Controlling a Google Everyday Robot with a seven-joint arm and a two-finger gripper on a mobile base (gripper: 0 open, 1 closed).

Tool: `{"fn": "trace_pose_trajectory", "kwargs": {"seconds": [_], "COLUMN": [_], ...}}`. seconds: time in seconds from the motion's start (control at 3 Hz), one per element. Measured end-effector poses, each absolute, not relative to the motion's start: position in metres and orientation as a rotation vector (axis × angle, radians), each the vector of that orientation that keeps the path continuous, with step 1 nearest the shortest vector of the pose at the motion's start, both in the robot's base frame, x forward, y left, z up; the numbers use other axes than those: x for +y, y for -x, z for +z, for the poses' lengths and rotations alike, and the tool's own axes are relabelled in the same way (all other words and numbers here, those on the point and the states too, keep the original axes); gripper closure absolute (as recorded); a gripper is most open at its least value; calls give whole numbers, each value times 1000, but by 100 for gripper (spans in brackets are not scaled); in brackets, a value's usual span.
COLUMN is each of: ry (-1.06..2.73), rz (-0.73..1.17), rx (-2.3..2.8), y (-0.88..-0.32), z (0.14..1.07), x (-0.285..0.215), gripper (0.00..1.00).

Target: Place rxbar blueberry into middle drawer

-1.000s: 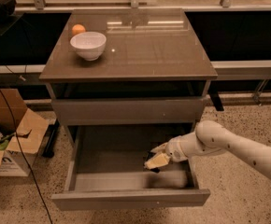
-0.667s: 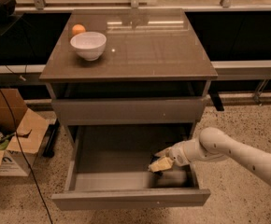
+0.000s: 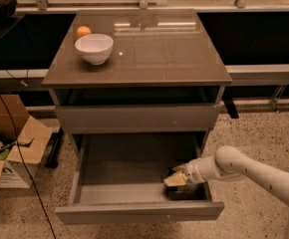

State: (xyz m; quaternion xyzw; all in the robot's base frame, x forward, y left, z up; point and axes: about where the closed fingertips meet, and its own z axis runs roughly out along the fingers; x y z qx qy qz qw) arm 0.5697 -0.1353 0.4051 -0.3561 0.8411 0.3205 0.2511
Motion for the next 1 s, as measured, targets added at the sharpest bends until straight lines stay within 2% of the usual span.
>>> {"fn": "trace_pose_trajectory", "kwargs": {"seconds": [0.33,0.67,1.0], "ry": [968,968,968], "rz": [871,871,871], "rx": [2288,2288,2288], "y": [-570,-570,-570], "z": [405,405,405], "x": [-135,-135,-135], "gripper": [12,0,0]}}
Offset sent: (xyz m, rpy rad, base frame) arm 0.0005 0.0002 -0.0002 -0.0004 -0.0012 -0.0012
